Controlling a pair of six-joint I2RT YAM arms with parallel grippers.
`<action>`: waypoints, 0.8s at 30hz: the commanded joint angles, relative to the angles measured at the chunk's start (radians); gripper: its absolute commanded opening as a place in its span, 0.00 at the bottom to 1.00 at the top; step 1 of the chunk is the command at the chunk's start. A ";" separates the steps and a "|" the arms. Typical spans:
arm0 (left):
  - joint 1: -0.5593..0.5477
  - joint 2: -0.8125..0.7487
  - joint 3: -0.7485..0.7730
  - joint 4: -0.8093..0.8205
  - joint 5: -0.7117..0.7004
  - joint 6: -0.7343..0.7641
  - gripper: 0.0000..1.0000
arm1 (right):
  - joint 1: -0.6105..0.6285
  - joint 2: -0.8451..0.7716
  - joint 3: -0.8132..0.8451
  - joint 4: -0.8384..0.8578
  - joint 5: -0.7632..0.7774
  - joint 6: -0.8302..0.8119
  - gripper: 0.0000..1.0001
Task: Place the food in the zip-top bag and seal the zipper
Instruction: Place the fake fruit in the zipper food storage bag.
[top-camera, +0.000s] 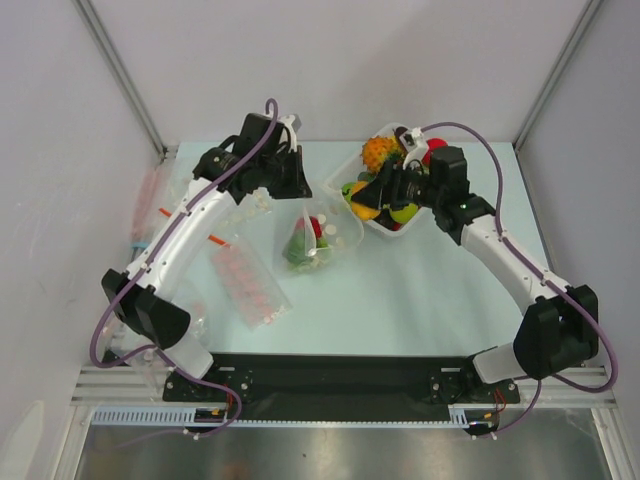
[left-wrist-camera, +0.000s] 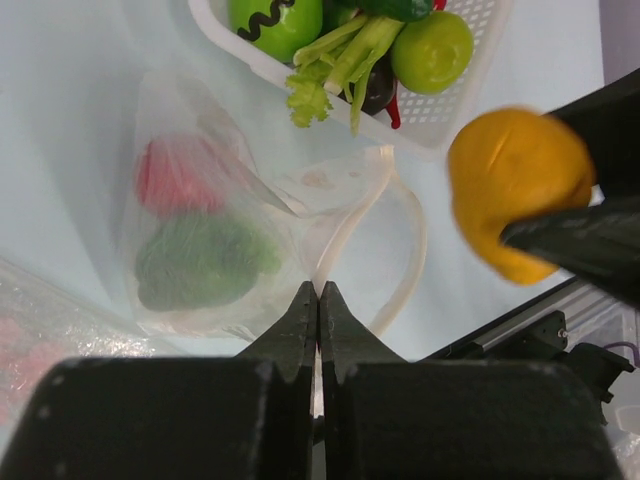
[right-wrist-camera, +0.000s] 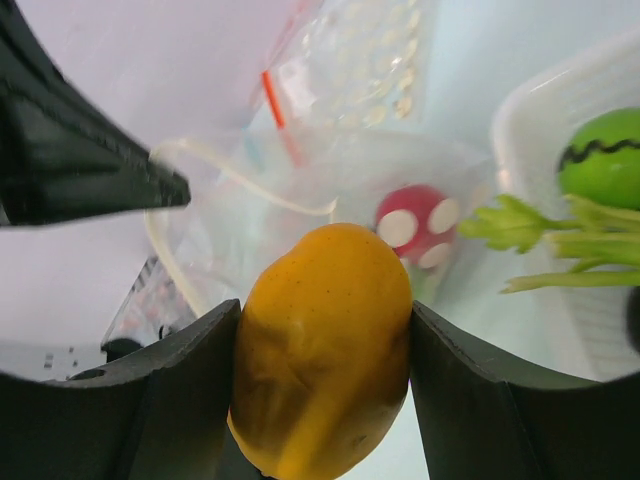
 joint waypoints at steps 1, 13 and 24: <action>0.007 0.005 0.075 0.022 0.044 -0.001 0.00 | 0.056 -0.033 -0.052 0.103 -0.068 -0.028 0.63; 0.006 0.043 0.136 0.031 0.131 -0.056 0.00 | 0.211 0.137 0.113 -0.026 0.223 -0.040 0.61; 0.007 0.037 0.124 0.043 0.199 -0.108 0.00 | 0.234 0.190 0.124 0.020 0.438 0.063 1.00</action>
